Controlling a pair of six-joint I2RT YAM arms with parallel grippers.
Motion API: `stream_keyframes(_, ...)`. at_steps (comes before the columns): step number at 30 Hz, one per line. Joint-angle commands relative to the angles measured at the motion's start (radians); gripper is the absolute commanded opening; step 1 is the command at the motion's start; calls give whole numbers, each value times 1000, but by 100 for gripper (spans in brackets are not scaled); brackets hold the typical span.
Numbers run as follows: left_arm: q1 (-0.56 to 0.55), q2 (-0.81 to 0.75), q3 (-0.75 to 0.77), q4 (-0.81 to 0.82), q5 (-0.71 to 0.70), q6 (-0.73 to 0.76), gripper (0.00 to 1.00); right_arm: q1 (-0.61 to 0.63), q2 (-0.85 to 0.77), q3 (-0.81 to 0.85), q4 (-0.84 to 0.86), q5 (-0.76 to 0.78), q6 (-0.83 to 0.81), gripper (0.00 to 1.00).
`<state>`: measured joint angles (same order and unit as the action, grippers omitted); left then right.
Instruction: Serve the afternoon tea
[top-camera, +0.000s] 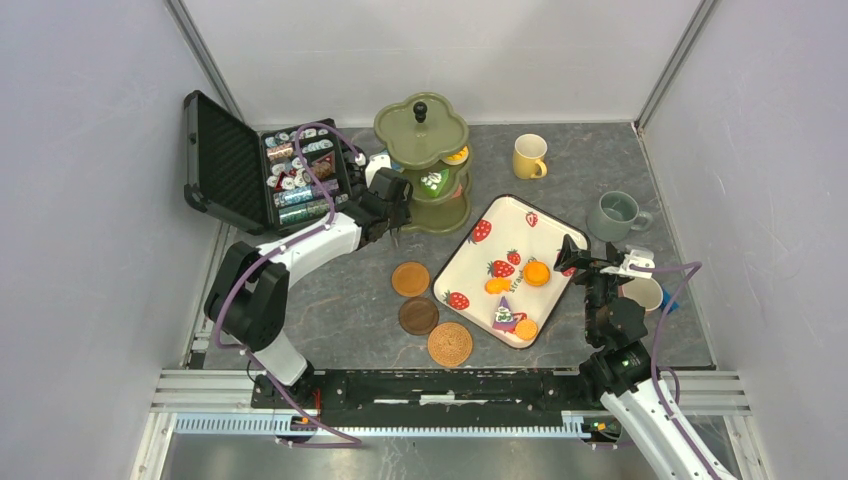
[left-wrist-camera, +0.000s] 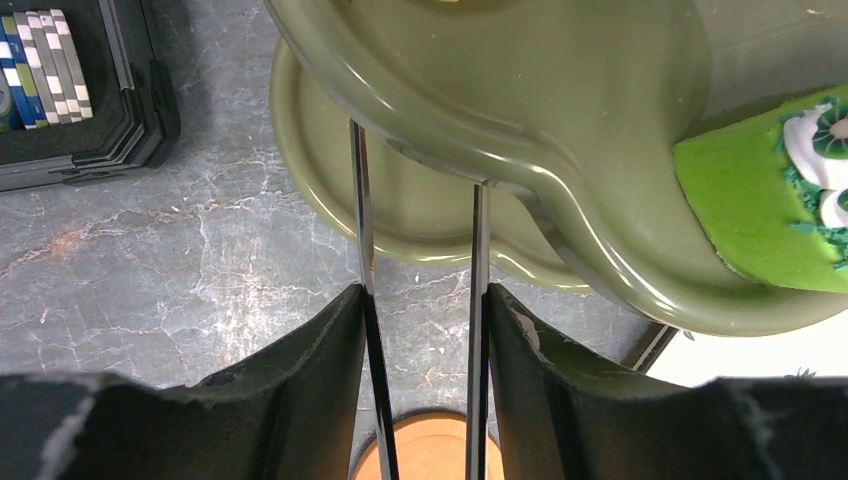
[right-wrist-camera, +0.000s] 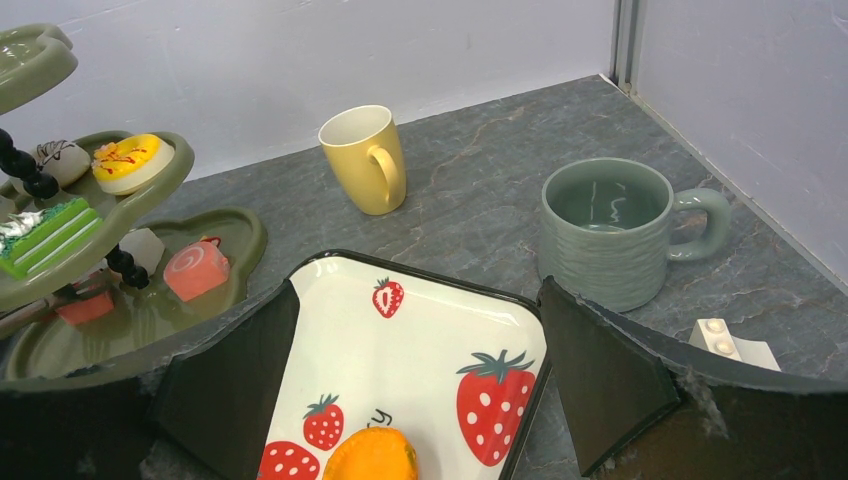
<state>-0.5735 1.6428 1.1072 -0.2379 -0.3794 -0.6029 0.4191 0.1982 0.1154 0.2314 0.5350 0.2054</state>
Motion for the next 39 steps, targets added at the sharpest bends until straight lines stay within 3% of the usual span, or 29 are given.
stream_keyframes(1,4,-1,45,64,-1,22,54,5,5,-4,34,2,7,98)
stream_keyframes(8,4,-56,22,3,-19,12,59,6,5,-4,35,3,7,98)
stream_keyframes(16,4,-255,-108,-56,21,30,58,6,-1,-3,32,3,7,98)
stream_keyframes(29,-9,-558,-201,-262,257,-26,57,6,7,3,28,2,7,98)
stream_keyframes(34,-117,-611,-193,-290,288,-61,56,5,7,0,30,3,5,98)
stream_keyframes(39,-350,-570,-172,-277,201,-71,56,5,19,7,25,0,4,98)
